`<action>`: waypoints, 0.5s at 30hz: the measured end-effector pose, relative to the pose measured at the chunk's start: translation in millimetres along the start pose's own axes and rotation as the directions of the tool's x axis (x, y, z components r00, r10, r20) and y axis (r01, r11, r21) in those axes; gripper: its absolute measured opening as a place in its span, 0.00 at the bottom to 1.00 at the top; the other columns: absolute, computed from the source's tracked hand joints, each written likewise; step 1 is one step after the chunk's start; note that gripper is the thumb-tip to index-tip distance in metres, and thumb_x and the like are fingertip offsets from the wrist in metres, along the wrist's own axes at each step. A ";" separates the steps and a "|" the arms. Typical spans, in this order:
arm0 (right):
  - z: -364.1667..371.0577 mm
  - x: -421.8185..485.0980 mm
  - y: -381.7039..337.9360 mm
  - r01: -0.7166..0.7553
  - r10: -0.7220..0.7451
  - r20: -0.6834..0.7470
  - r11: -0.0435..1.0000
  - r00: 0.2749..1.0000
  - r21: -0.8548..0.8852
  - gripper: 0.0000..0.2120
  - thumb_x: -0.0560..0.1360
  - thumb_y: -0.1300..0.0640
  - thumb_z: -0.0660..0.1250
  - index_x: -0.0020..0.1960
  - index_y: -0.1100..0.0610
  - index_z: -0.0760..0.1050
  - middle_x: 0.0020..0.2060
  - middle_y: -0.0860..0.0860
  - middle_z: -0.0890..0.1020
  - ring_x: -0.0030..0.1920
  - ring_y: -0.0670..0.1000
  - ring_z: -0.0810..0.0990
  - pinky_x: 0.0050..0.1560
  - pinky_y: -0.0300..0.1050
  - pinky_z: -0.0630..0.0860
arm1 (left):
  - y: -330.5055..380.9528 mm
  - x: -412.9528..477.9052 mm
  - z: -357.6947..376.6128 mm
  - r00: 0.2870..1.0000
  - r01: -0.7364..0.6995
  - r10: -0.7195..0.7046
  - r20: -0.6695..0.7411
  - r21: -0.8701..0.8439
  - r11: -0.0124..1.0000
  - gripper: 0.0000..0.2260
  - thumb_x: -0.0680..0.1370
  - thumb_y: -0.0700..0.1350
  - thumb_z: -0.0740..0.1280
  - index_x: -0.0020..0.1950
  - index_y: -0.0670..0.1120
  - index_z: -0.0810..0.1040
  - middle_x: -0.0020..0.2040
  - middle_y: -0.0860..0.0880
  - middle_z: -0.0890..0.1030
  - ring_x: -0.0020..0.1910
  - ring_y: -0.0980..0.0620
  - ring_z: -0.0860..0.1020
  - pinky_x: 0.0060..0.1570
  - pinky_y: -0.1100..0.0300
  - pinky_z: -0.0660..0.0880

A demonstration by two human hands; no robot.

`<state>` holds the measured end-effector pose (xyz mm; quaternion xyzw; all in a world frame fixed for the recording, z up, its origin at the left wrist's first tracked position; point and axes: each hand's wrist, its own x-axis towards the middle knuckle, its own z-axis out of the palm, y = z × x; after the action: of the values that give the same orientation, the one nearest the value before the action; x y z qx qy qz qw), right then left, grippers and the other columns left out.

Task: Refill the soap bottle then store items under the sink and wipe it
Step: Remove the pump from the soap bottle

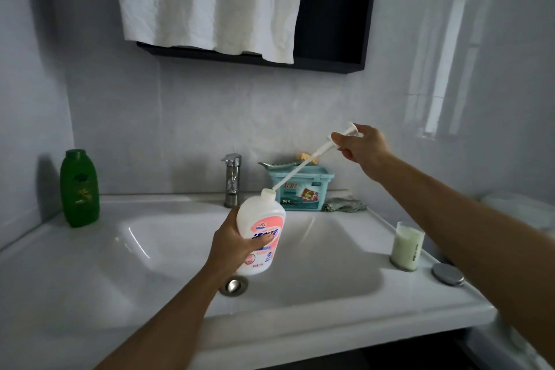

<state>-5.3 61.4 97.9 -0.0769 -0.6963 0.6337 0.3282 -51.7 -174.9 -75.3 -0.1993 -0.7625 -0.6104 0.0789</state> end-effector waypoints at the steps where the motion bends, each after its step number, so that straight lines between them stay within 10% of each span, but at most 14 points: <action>1: -0.9 -0.6 -0.1 0.004 -0.004 -0.012 1.000 1.000 0.013 0.28 0.70 0.61 0.73 0.67 0.62 0.67 0.42 0.56 0.78 0.31 0.45 0.76 0.29 0.32 0.73 | -0.2 0.1 0.1 1.000 0.002 -0.002 0.000 -0.003 1.000 0.27 0.64 0.45 0.81 0.57 0.58 0.72 0.45 0.59 0.80 0.45 0.58 0.79 0.39 0.69 0.72; 15: -11.2 -3.2 12.0 -0.184 0.208 -0.088 0.956 0.974 0.228 0.25 0.71 0.56 0.72 0.66 0.57 0.71 0.42 0.52 0.81 0.37 0.44 0.79 0.29 0.35 0.70 | -5.2 1.4 2.5 1.000 0.030 -0.030 0.003 -0.003 1.000 0.27 0.64 0.46 0.81 0.59 0.53 0.74 0.49 0.53 0.82 0.47 0.54 0.80 0.40 0.68 0.74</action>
<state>-0.3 71.2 85.3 -0.1439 -0.5921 0.7306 0.3082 -54.7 -173.2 -80.0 -0.1889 -0.7646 -0.6124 0.0682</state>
